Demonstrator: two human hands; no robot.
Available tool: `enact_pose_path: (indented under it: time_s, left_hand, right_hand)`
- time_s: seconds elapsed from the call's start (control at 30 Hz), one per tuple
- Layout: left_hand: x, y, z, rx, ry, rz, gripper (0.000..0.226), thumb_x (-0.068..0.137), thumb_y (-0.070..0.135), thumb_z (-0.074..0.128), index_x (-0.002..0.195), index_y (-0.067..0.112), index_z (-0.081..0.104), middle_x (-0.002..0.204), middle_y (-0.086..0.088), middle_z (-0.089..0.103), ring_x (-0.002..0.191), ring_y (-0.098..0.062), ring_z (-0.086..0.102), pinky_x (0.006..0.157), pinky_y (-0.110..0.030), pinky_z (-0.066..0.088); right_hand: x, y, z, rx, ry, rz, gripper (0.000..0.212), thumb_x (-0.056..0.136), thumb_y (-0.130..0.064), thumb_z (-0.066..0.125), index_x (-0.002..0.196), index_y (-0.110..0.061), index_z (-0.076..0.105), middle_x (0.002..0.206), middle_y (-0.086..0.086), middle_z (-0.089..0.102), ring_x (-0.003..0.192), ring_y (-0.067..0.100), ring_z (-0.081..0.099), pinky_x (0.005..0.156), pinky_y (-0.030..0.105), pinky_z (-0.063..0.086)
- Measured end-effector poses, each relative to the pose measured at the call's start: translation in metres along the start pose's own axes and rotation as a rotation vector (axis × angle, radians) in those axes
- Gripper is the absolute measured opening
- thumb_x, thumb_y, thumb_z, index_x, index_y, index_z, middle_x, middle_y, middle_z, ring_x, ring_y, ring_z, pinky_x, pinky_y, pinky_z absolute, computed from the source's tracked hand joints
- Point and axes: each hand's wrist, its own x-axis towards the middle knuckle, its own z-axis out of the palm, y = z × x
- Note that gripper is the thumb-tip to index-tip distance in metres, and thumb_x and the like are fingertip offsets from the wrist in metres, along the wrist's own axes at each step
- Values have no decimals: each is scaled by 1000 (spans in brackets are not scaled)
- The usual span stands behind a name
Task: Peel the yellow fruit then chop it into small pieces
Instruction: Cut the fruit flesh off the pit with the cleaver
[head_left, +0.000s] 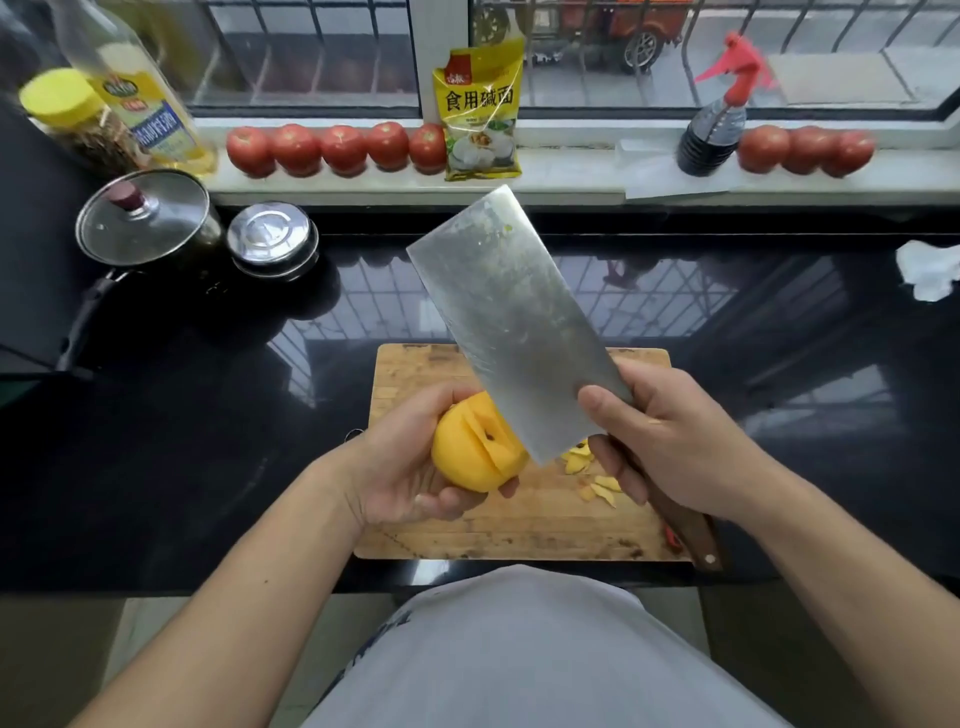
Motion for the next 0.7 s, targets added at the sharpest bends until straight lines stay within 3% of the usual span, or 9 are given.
enact_pose_path:
  time_s: [0.23, 0.37, 0.5, 0.7]
  left_hand:
    - [1, -1, -1, -1, 61, 25, 66, 101, 50, 34, 136, 0, 58, 89, -25, 62, 40, -19, 47, 31, -16, 29]
    - [4, 1, 0, 3, 67, 40, 61, 99, 50, 35, 126, 4, 65, 85, -22, 61, 39, -18, 44, 37, -18, 18]
    - [6, 2, 4, 26, 83, 48, 53, 91, 50, 43, 110, 8, 68, 83, -22, 61, 39, -18, 41, 35, -17, 21]
    - [13, 2, 11, -6, 122, 20, 56, 97, 48, 39, 115, 2, 66, 81, -24, 64, 39, -19, 43, 36, -16, 21]
  right_hand:
    - [-8, 4, 9, 40, 45, 38, 21, 109, -23, 43, 93, -18, 56, 56, 5, 59, 39, 21, 47, 44, 28, 42]
    - [-17, 7, 13, 5, 143, 55, 24, 108, -22, 46, 85, -17, 54, 56, 5, 59, 39, 19, 47, 44, 29, 41]
    - [-22, 7, 16, -96, 190, 38, 27, 105, -25, 50, 79, -17, 53, 59, 5, 62, 39, 17, 50, 42, 27, 43]
    - [-23, 11, 20, 15, 161, 119, 25, 106, -25, 49, 85, -13, 55, 58, 4, 60, 41, 23, 49, 42, 33, 43]
